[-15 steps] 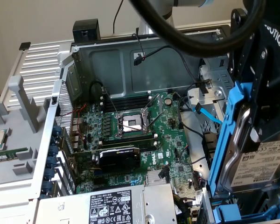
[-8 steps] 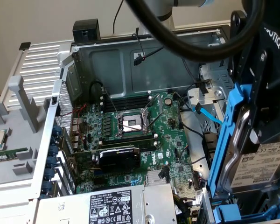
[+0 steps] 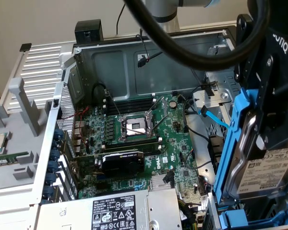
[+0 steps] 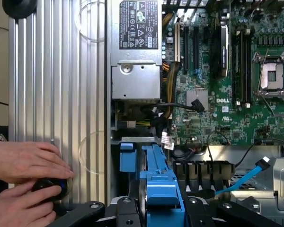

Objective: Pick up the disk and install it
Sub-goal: 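Insert the disk into the insertion slot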

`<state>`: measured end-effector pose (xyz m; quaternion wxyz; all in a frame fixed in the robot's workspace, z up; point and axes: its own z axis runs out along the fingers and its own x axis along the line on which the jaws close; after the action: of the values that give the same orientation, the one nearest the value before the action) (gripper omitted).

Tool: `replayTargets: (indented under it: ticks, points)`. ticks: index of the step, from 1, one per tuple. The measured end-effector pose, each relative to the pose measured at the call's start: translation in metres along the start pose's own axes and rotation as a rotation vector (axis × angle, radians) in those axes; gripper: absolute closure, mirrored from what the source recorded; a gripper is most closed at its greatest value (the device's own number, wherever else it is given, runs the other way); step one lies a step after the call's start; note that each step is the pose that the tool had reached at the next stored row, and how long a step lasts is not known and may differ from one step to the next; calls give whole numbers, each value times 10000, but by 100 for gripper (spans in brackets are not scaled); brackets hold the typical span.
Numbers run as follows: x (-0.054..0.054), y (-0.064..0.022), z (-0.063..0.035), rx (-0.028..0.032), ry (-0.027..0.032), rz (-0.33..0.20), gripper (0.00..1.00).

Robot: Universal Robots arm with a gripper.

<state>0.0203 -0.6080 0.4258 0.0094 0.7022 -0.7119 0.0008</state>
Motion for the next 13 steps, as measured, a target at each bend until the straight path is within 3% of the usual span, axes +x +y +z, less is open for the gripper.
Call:
replayTargets:
  ticks: [13]
  points:
    - [5,1,15,0,-1,1,63]
